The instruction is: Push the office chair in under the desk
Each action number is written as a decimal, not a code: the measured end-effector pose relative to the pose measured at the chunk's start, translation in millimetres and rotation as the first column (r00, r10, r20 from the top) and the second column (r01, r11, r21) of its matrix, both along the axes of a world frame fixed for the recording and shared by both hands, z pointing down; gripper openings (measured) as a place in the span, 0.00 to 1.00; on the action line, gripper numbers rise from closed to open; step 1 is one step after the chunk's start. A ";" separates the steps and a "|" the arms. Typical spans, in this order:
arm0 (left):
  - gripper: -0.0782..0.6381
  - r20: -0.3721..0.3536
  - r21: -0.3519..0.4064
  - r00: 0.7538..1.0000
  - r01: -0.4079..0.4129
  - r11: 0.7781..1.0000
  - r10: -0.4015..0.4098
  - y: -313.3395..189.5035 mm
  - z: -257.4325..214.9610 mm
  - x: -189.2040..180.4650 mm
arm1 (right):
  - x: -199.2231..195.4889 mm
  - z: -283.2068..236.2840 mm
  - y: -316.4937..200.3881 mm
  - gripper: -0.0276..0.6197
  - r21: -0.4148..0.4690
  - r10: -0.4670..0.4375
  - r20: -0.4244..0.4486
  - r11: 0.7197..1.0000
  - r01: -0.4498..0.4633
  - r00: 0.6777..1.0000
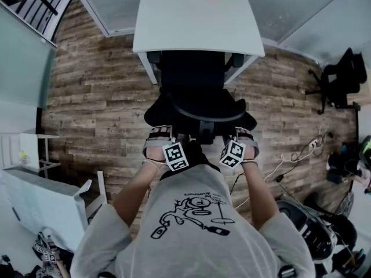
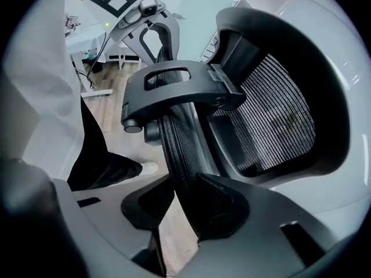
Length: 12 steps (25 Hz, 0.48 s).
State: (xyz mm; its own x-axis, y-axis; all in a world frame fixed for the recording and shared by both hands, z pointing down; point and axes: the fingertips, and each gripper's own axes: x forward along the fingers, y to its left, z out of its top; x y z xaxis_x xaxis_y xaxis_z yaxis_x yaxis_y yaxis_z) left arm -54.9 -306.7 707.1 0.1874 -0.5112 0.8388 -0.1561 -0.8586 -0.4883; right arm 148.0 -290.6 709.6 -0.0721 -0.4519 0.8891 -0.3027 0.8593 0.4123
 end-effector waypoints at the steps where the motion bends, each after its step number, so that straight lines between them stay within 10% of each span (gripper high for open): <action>1: 0.28 0.000 -0.001 1.000 0.003 1.000 -0.003 -3.2 -0.1 0.0 | -1.1 -1.6 -3.2 0.26 -0.003 -0.003 0.002 1.000 0.003 1.000; 12: 0.28 0.012 -0.001 1.000 0.028 1.000 -0.028 -44.3 -0.9 6.1 | 4.9 -2.6 -48.5 0.26 0.020 -0.029 0.015 0.999 0.029 0.999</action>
State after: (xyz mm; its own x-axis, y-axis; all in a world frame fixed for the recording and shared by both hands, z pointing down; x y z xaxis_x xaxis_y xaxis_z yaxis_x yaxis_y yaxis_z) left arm -48.8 -351.0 706.2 0.1629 -0.5153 0.8414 -0.1743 -0.8544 -0.4895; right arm 152.9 -339.1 707.0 -0.0985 -0.4671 0.8787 -0.2842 0.8594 0.4250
